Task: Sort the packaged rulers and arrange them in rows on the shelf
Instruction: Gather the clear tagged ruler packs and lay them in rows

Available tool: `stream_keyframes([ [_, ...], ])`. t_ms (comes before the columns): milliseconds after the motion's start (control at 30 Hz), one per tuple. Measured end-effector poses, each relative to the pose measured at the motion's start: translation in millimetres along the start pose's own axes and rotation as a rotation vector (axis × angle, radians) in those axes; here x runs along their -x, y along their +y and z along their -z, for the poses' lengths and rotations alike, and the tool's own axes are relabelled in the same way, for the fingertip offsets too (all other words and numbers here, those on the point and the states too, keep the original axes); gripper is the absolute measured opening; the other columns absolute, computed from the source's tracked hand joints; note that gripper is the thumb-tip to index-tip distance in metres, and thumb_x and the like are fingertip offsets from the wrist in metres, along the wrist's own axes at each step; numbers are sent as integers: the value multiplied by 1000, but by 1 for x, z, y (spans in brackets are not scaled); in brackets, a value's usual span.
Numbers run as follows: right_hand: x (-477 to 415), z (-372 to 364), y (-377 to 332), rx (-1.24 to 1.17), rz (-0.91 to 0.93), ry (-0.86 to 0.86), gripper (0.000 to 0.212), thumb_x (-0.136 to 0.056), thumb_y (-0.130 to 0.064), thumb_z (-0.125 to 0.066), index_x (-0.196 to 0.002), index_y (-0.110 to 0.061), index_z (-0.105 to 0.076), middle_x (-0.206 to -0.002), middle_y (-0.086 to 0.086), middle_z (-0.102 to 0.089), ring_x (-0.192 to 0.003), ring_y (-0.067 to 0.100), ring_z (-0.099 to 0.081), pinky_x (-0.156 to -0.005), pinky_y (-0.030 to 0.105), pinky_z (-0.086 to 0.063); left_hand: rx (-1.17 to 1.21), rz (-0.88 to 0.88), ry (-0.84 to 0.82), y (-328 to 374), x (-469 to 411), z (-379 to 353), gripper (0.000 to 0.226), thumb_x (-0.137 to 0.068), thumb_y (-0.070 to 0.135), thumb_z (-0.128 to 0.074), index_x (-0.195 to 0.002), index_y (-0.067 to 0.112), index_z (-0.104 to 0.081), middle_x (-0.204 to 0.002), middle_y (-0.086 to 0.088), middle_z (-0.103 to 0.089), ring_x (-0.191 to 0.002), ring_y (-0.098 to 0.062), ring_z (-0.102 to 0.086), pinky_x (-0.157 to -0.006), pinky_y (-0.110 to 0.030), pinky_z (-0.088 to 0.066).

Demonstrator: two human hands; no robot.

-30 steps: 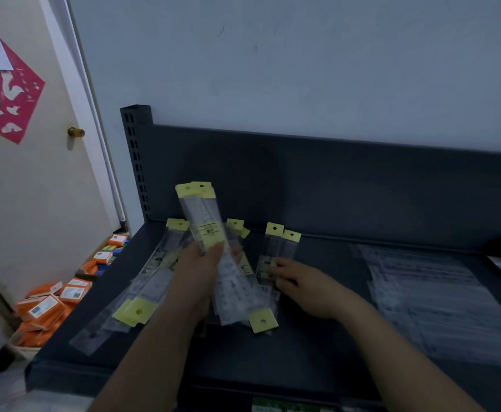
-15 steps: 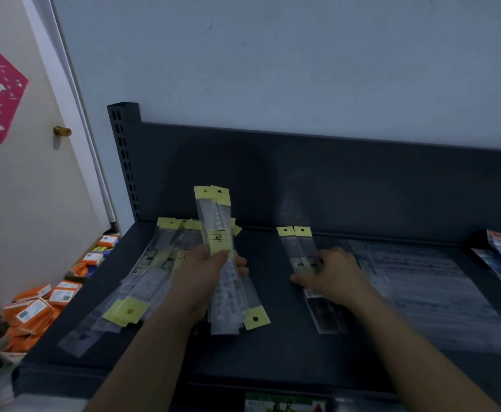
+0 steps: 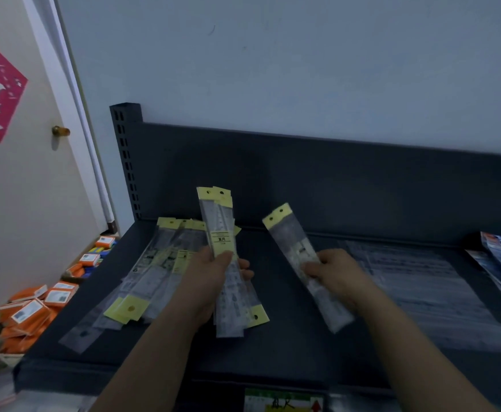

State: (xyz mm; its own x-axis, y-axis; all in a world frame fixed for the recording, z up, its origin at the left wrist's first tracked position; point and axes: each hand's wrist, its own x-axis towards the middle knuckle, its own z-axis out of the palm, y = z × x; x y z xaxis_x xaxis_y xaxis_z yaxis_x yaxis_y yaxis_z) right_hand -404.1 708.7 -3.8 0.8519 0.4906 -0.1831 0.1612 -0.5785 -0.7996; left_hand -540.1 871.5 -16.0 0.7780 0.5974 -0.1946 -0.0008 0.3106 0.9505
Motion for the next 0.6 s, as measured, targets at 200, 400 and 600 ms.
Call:
stream_keyframes([
  [200,17,-37,-21,-698,28,-176,14,-90,-12,-62,-98,-5,-70,-91,14,-74,-75,23,-70,-68,35,-59,-69,-3,-144,-7,7,-10,18,-95,19,-58,-112,17,-61,-99,-8,-74,-89,-24,-72,-73,-41,-59],
  [400,20,-70,-28,-678,45,-212,27,-100,-17,-44,-103,-8,-70,-99,13,-73,-92,27,-69,-83,40,-57,-139,-90,-83,-18,8,-6,24,-93,15,-61,-117,21,-62,-104,-2,-73,-91,-18,-71,-74,-33,-59],
  [600,20,-79,-37,-446,142,-184,30,-101,-22,-43,-123,-13,-61,-113,3,-68,-97,13,-63,-85,24,-50,-202,-163,-3,-7,15,15,17,-97,14,-54,-112,18,-61,-97,-3,-72,-85,-16,-70,-65,-25,-58],
])
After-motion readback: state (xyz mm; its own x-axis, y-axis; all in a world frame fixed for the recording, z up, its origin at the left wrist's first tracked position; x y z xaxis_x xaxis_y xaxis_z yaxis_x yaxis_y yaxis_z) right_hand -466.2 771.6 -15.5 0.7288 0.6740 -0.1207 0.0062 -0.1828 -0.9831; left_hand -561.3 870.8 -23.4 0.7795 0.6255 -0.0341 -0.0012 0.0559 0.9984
